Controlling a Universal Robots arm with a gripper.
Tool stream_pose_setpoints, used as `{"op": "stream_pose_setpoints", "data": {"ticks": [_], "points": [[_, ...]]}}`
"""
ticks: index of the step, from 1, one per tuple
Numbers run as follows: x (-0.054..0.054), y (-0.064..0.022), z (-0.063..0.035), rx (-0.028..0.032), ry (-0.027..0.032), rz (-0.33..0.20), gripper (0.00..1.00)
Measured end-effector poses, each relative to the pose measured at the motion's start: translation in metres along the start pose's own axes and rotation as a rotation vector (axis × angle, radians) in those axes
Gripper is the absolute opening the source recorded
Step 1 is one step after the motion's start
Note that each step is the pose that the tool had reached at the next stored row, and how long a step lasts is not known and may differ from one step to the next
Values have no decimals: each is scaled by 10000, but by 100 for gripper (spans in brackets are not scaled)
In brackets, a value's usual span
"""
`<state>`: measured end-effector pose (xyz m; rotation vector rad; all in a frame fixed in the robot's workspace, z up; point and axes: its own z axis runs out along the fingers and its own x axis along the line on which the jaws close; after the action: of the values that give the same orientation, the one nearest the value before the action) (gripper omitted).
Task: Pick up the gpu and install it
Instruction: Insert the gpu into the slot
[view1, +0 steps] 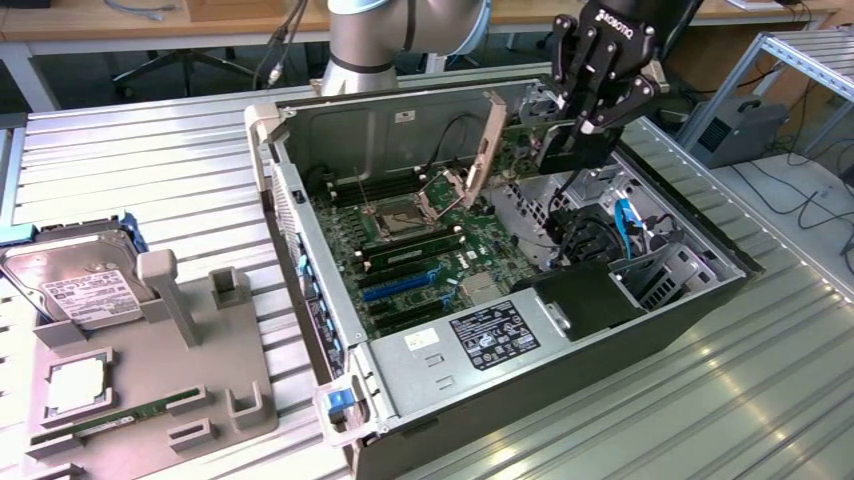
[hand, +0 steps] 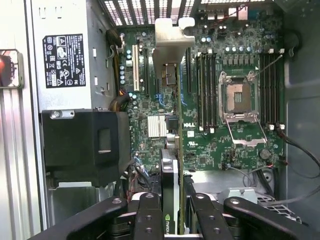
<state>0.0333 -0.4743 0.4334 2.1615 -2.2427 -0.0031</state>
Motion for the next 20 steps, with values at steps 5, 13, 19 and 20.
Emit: {"op": "stream_pose_setpoints", "data": {"ticks": [5,13,19,20], "points": [[-50,44,61,2,2,-3,27],[-76,180,97,23,1,-2,27],[-90,395,176,148,-4,0,27],[-92,408,199,150,-4,0,27]]}}
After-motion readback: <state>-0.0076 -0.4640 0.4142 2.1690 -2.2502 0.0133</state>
